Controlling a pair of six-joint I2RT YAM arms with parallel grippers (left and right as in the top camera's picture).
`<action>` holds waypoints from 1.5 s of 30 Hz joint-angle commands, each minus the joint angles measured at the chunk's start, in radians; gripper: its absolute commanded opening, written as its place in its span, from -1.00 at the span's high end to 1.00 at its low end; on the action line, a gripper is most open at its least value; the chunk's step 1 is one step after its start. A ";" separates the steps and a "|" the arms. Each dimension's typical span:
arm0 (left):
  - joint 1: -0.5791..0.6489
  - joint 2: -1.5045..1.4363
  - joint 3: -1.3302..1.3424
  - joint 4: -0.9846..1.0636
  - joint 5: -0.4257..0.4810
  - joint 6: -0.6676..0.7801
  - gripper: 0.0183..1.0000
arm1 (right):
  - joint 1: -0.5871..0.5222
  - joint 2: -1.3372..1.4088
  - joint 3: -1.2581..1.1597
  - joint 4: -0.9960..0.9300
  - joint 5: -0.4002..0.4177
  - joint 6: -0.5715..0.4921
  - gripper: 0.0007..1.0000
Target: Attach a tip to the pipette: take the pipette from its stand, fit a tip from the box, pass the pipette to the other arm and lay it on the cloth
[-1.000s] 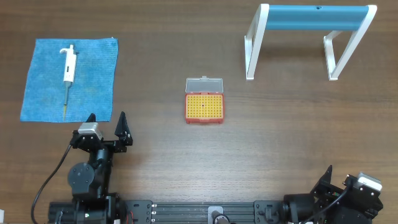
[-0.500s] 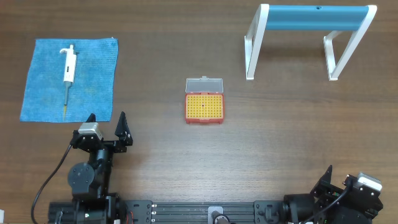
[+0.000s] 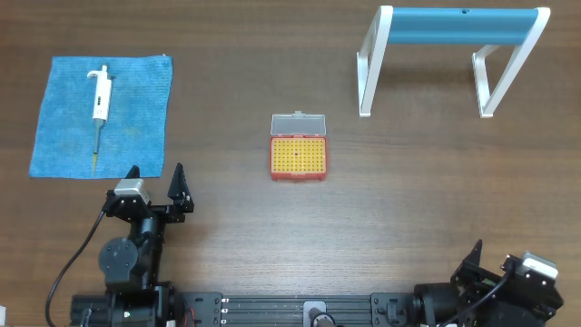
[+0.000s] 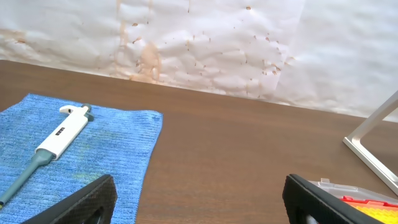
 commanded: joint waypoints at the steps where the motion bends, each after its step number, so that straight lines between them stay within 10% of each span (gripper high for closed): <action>1: -0.004 -0.010 -0.002 -0.007 0.022 0.020 -0.73 | 0.007 0.003 -0.010 0.346 -0.097 -0.004 -0.96; 15: -0.004 -0.010 -0.002 -0.007 0.023 0.020 -0.72 | 0.007 0.001 -0.744 1.345 -0.434 -0.004 -0.96; 45: -0.004 -0.010 -0.002 -0.007 0.022 0.020 -0.73 | 0.008 -0.009 -0.798 1.202 -0.452 -0.019 -0.96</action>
